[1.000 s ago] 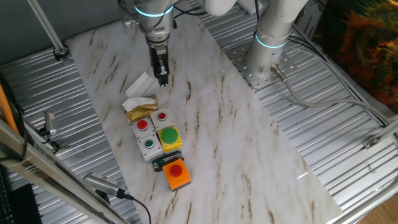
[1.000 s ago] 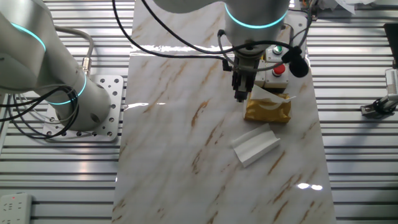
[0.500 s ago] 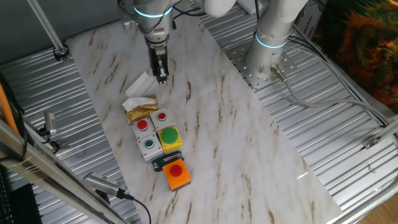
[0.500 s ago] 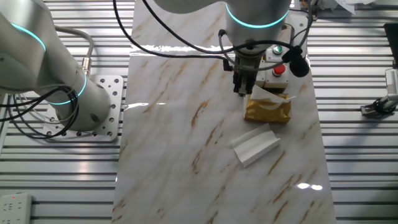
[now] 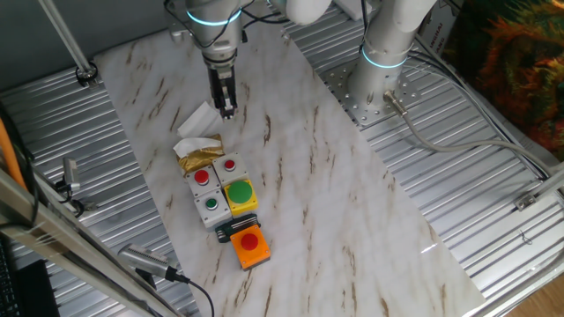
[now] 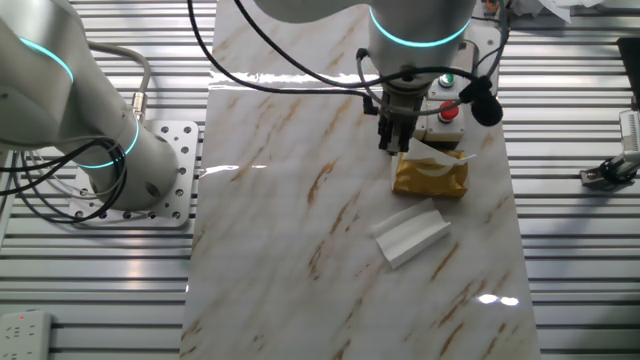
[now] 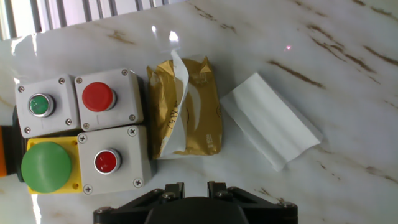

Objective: Pull out a napkin

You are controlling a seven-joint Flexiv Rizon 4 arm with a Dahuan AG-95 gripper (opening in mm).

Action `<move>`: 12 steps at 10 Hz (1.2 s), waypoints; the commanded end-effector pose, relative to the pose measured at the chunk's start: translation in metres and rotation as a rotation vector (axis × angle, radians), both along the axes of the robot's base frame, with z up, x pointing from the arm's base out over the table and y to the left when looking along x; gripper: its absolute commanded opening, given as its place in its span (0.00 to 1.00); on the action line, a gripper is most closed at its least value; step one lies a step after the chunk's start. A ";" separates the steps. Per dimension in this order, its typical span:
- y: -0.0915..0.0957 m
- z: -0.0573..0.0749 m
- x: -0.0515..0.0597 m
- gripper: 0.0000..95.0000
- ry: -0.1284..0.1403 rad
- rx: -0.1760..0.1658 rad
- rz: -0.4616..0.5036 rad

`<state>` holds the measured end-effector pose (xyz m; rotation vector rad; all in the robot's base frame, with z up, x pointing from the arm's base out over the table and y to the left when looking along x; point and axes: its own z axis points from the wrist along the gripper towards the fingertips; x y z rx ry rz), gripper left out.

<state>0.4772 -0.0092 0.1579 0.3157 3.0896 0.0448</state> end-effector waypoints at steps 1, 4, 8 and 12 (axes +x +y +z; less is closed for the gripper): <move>0.000 0.000 0.010 0.00 0.004 -0.005 -0.018; 0.000 0.001 0.023 0.00 0.042 -0.014 -0.052; 0.000 0.000 0.023 0.00 0.041 -0.045 0.138; 0.000 0.000 0.023 0.00 0.035 -0.018 0.182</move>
